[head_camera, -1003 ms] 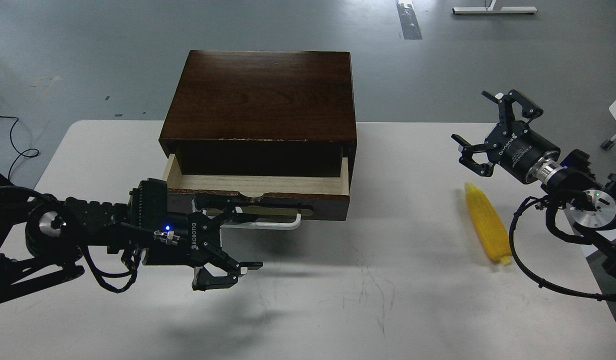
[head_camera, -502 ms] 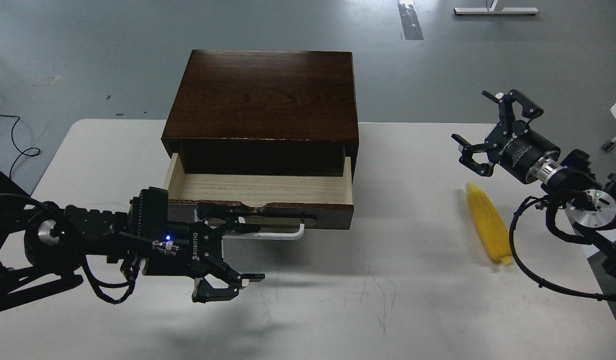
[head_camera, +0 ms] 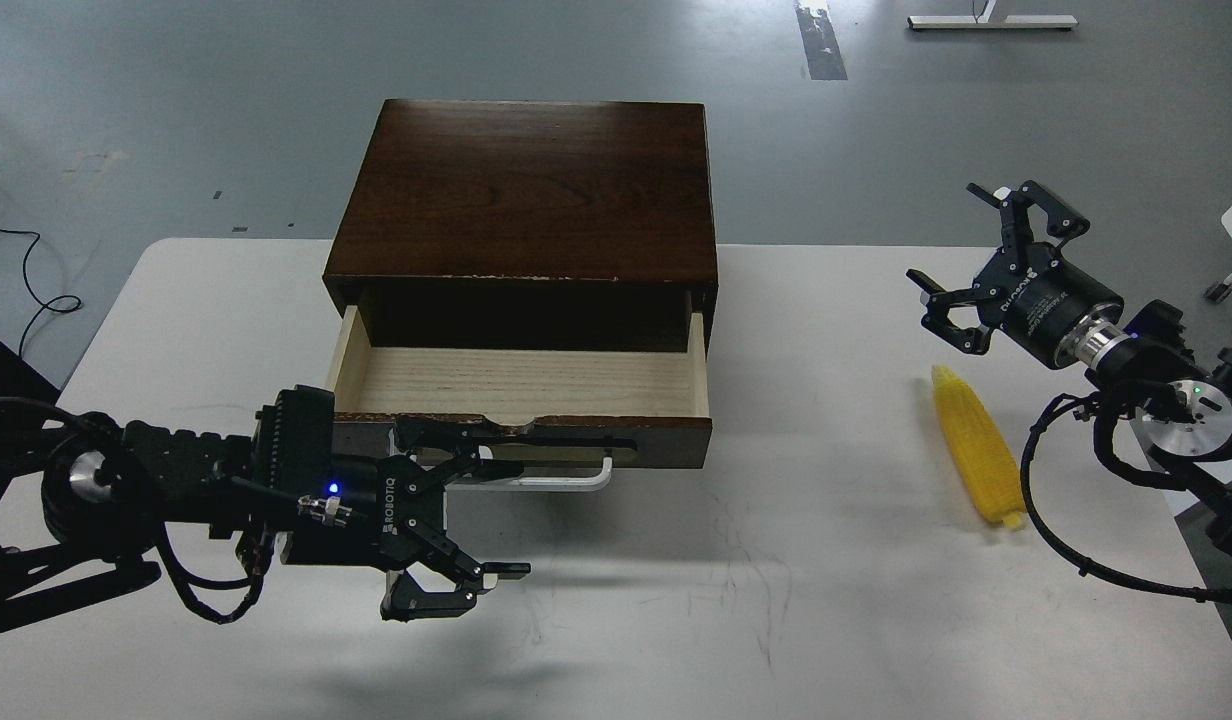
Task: Put corn in drawer with both arms
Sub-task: 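Pull the drawer open toward the robot with the left gripper, then release the handle and retract the left gripper to the side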
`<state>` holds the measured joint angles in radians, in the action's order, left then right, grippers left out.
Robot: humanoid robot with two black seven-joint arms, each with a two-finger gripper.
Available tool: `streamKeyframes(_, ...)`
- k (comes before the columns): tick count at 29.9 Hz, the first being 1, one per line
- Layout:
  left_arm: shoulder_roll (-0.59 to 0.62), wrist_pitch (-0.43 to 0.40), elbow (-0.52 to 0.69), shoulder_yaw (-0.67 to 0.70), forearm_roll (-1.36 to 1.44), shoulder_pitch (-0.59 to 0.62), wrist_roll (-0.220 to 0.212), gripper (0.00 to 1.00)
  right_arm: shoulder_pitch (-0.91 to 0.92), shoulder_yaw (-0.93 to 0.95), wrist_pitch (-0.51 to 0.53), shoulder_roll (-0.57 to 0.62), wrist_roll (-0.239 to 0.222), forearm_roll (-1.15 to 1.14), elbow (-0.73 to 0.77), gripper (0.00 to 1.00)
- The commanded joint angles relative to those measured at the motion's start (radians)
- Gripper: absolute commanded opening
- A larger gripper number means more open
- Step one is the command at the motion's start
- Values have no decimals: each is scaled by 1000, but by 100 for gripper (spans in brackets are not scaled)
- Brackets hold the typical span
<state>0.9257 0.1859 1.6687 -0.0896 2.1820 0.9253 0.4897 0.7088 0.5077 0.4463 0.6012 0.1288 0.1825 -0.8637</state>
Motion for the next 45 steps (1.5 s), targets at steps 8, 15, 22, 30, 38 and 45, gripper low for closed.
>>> streamKeyframes(8, 16, 0, -3, 11, 0, -16, -1, 97, -2, -2, 0, 0, 0, 0, 0, 100)
streamKeyframes(15, 18, 3, -1, 24, 0, -16, -1, 98, 0, -3, 2, 0, 0, 0, 14, 100)
streamKeyframes(22, 18, 6, 2, 27, 0, -14, -1, 98, 0, -3, 2, 0, -2, 0, 14, 100)
streamKeyframes(30, 21, 6, 3, 39, 0, -14, -1, 97, 0, -2, 2, 0, -2, 0, 14, 100)
streamKeyframes(38, 24, 7, 6, 39, 0, -16, -1, 97, 1, -2, 2, 0, -2, 0, 14, 100)
streamKeyframes(45, 25, 9, 9, 45, 0, -14, -1, 97, 1, -2, 2, 0, -2, 0, 15, 100)
